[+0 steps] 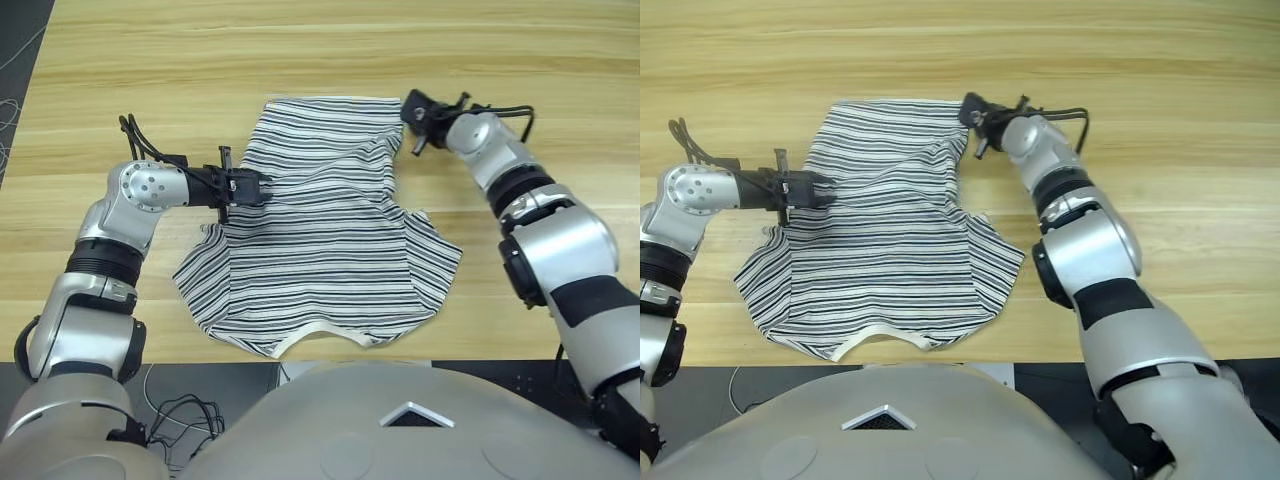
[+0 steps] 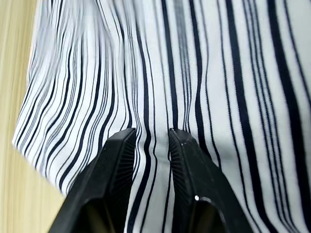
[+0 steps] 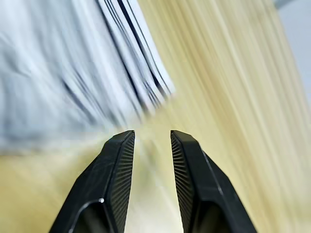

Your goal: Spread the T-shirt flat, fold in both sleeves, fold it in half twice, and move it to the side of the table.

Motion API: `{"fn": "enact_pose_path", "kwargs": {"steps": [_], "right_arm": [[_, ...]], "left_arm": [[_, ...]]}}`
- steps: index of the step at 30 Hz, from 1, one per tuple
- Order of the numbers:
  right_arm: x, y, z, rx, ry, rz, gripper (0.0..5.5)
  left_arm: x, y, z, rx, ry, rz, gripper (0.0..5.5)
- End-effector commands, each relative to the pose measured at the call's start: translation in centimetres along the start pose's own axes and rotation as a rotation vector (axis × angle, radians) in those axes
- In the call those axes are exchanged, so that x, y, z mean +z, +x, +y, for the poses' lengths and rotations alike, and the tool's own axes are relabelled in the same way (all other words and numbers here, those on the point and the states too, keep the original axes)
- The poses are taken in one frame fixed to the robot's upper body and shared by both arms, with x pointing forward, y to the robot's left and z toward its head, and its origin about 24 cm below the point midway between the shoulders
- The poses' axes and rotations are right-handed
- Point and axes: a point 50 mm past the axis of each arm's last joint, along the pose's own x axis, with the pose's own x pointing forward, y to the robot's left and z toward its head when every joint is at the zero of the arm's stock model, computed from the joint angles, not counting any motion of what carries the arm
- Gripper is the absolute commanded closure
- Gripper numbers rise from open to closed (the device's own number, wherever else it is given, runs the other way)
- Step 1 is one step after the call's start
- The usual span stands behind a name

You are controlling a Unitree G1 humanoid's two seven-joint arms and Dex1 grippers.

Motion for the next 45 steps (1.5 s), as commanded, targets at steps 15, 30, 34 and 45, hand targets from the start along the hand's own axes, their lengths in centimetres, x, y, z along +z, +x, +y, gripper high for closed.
{"fn": "enact_pose_path", "kwargs": {"steps": [15,30,34,45], "right_arm": [[6.3,-1.3,-0.8,0.224,0.24,-0.553,4.14],[-0.8,-1.6,4.3,0.49,0.181,-0.317,4.14],[-1.7,-2.3,1.8,0.42,0.152,-0.293,4.14],[2.5,-3.4,2.5,0.545,0.116,-0.643,4.14]], "left_arm": [[0.3,0.5,-2.3,-0.068,-0.038,-0.022,4.21],[0.5,0.2,-1.7,-0.053,-0.037,-0.006,4.21],[0.5,0.1,-1.8,-0.051,-0.04,-0.005,4.21],[2.5,-0.2,-0.4,0.026,-0.045,-0.12,4.21]]}}
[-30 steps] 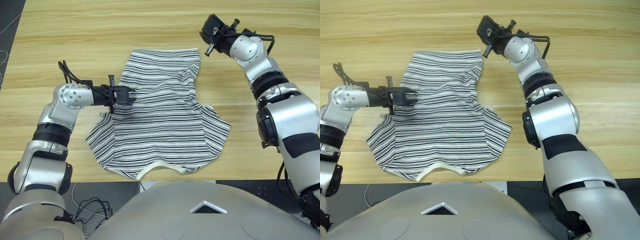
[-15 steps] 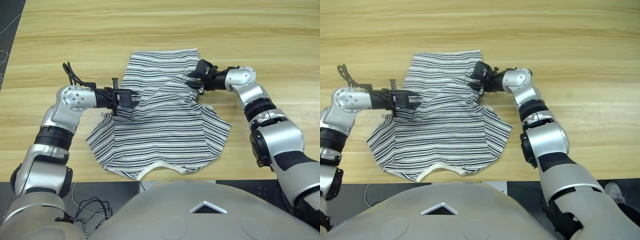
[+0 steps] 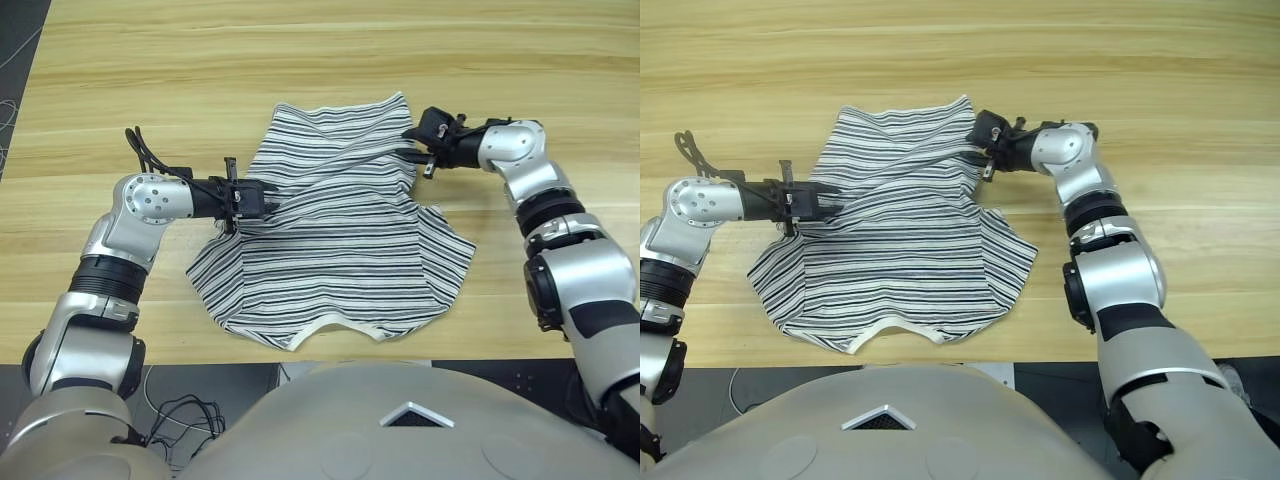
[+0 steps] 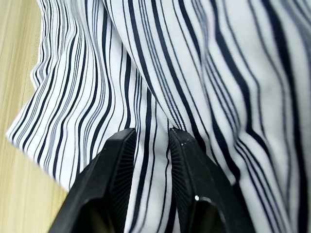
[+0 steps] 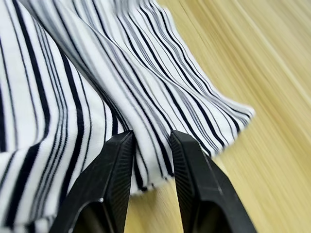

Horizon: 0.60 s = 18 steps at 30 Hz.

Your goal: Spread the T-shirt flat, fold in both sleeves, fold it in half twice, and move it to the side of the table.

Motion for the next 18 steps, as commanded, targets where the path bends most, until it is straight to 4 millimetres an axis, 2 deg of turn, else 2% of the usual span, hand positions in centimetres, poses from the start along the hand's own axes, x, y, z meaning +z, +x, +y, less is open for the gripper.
{"fn": "enact_pose_path", "kwargs": {"steps": [1,5,7,9,13,18], "right_arm": [[1.8,-0.8,-0.2,0.069,-0.02,-0.151,4.14],[3.0,-2.1,-1.3,0.059,-0.076,-0.168,4.14],[3.6,-2.3,-1.5,0.053,-0.093,-0.174,4.14],[3.9,-2.3,-1.5,0.052,-0.096,-0.177,4.14],[3.5,-1.4,-1.1,0.031,-0.08,-0.166,4.14],[2.6,0.4,-0.7,-0.022,-0.062,-0.096,4.14]], "left_arm": [[2.2,-0.5,1.5,0.054,-0.019,-0.119,4.21],[5.6,-4.0,5.2,0.17,0.063,-0.213,4.21],[6.8,-5.5,6.3,0.206,0.095,-0.232,4.21],[7.4,-6.2,7.3,0.243,0.099,-0.239,4.21],[5.8,-3.7,9.0,0.283,0.025,-0.192,4.21],[2.4,1.7,8.9,0.271,-0.146,-0.104,4.21]]}}
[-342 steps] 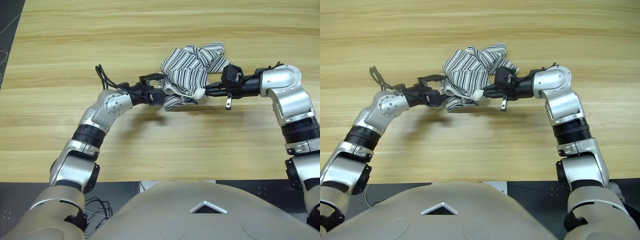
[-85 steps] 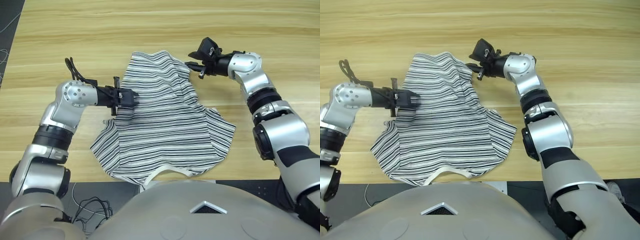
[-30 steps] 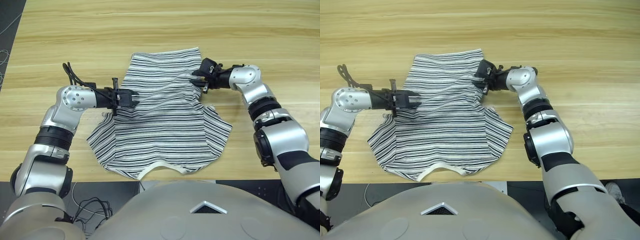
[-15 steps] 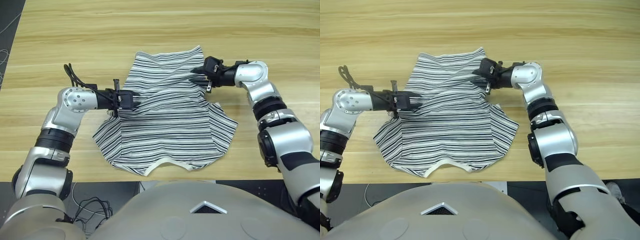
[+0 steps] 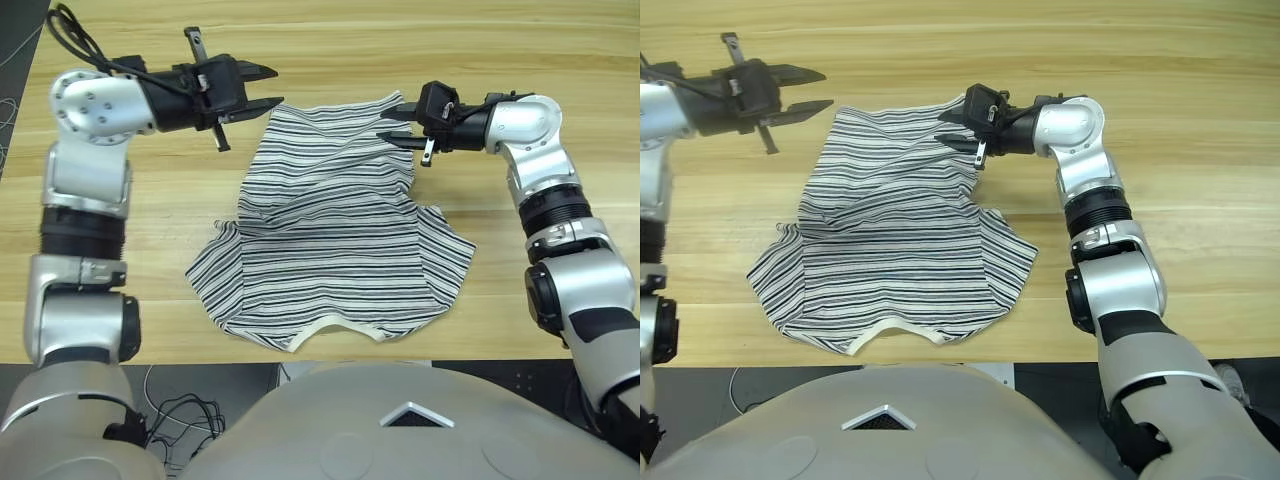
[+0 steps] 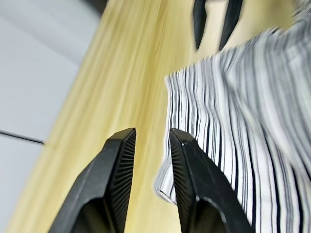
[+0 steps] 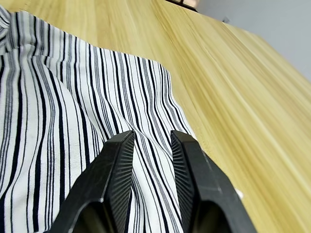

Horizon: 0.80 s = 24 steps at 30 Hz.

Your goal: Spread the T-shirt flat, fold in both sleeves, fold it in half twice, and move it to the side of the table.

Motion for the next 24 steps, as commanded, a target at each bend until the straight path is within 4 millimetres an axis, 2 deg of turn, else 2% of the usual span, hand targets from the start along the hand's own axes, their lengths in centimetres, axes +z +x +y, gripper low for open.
{"fn": "enact_pose_path", "kwargs": {"steps": [1,5,9,12,15,19,24], "right_arm": [[-0.6,1.3,0.2,-0.024,-0.008,0.067,4.14],[-1.1,2.3,0.8,-0.027,0.0,0.092,4.14],[-1.8,3.0,1.1,-0.048,-0.005,0.175,4.14],[-2.4,3.0,1.0,-0.085,-0.024,0.243,4.14],[-2.4,3.2,1.0,-0.09,-0.017,0.243,4.14],[-2.6,3.6,1.8,-0.064,-0.011,0.231,4.14],[-1.4,4.3,1.6,-0.103,-0.027,0.145,4.14]], "left_arm": [[-2.6,3.5,-1.4,-0.01,-0.089,0.085,4.21],[-4.5,5.4,-3.5,-0.004,-0.168,0.178,4.21],[-6.3,5.1,-4.6,0.041,-0.24,0.267,4.21],[-7.0,4.1,-4.1,0.087,-0.236,0.311,4.21],[-6.8,3.3,-2.7,0.143,-0.236,0.288,4.21],[-6.5,3.2,-2.3,0.149,-0.234,0.263,4.21],[-5.8,3.6,-1.7,0.201,-0.204,0.214,4.21]]}}
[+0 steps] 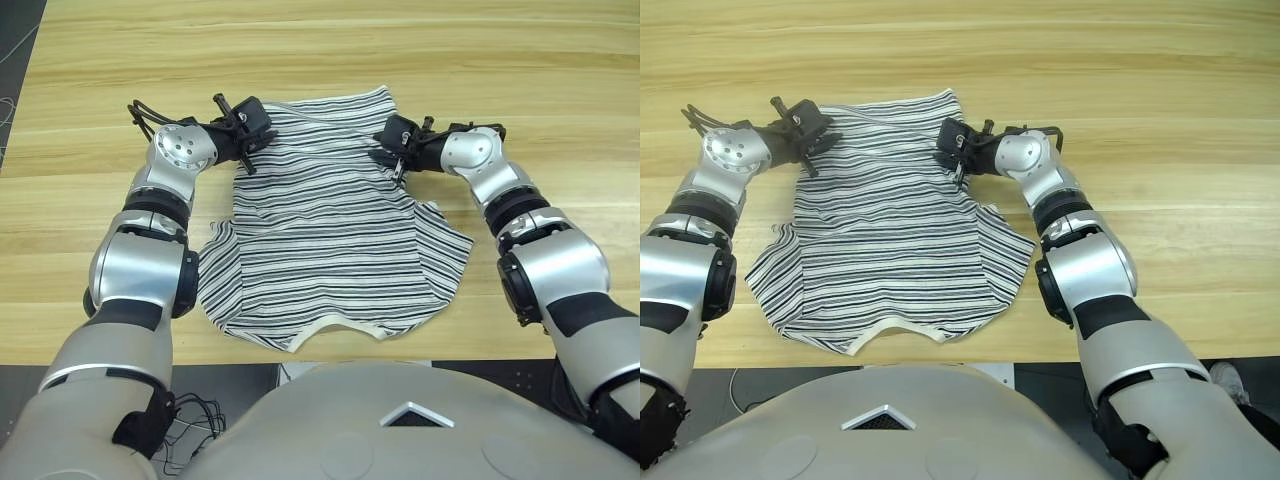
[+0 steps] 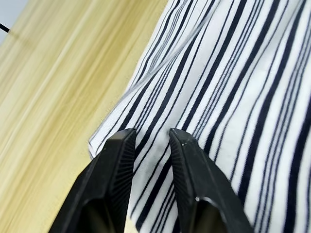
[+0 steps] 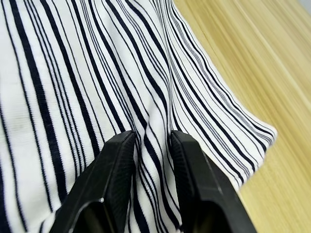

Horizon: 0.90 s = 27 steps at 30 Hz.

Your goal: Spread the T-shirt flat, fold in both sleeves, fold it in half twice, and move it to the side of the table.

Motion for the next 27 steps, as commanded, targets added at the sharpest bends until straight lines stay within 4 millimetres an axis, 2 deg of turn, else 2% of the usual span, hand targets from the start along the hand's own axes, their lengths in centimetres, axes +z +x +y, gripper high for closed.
{"fn": "enact_pose_path", "kwargs": {"steps": [1,7,9,11,13,16,18,20,23,25,27], "right_arm": [[1.3,0.4,-0.3,-0.041,-0.013,-0.073,4.14],[3.7,-0.4,-2.0,-0.113,-0.069,-0.244,4.14],[4.4,-1.1,-2.6,-0.126,-0.145,-0.275,4.14],[4.8,-2.2,-3.2,-0.145,-0.212,-0.304,4.14],[4.8,-4.2,-4.0,-0.184,-0.246,-0.336,4.14],[4.4,-7.0,-5.4,-0.257,-0.251,-0.341,4.14],[4.2,-8.2,-6.1,-0.292,-0.252,-0.329,4.14],[4.3,-8.7,-6.3,-0.309,-0.25,-0.329,4.14],[4.7,-8.4,-5.8,-0.298,-0.245,-0.345,4.14],[4.7,-8.1,-5.2,-0.282,-0.242,-0.346,4.14],[4.6,-8.0,-4.9,-0.275,-0.237,-0.338,4.14]], "left_arm": [[1.6,0.0,1.4,0.083,0.034,-0.064,4.21],[5.7,-1.8,5.8,0.345,0.131,-0.27,4.21],[5.9,-3.3,7.3,0.398,0.184,-0.279,4.21],[4.9,-5.2,8.2,0.414,0.202,-0.262,4.21],[2.0,-8.2,6.6,0.263,0.113,-0.274,4.21],[-1.4,-15.1,1.5,-0.083,-0.151,-0.286,4.21],[-3.2,-19.0,-1.2,-0.235,-0.298,-0.198,3.84],[-5.0,-22.2,-3.3,-0.353,-0.421,-0.077,3.63],[-6.6,-25.1,-6.0,-0.461,-0.553,0.068,3.17],[-7.7,-26.3,-7.7,-0.516,-0.628,0.165,3.12],[-8.0,-27.0,-8.5,-0.531,-0.688,0.196,3.12]]}}
